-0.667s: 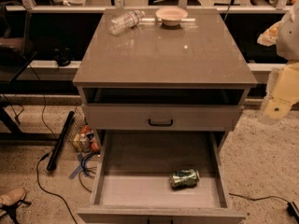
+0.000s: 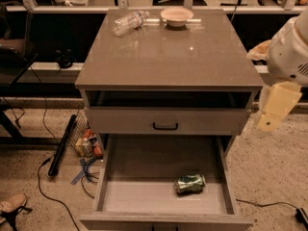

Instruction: Pick green can from middle drawer and place on counter

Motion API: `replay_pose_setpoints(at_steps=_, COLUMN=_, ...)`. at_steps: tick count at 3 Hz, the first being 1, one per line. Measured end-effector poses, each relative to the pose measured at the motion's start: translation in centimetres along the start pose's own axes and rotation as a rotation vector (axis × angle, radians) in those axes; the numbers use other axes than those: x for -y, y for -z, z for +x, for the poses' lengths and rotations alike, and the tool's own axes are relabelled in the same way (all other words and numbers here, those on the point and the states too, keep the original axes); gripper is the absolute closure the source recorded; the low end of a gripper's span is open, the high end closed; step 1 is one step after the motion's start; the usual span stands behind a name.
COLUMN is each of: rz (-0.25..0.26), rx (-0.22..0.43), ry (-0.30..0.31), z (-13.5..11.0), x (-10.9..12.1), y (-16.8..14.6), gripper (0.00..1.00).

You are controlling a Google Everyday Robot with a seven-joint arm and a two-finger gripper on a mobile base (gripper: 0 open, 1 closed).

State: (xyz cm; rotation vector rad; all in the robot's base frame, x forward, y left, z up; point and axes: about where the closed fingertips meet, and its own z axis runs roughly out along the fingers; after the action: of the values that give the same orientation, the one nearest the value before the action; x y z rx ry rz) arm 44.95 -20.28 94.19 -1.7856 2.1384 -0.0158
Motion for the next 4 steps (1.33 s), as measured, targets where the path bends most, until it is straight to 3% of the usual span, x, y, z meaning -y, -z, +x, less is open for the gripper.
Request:
replay_pose_setpoints(at_steps=1, rz=-0.088, rx=0.129, ry=0.070, z=-0.5, x=-1.0, y=-7.9, gripper=0.00)
replay_pose_setpoints(at_steps=2, rz=-0.229, rx=0.273, ry=0.118, z=-0.6, x=-3.7, y=-18.4, gripper=0.00)
replay_pose_setpoints(at_steps=4, rz=-0.232, rx=0.291, ry=0.099, z=0.2, x=-3.9, y=-20.0, gripper=0.00)
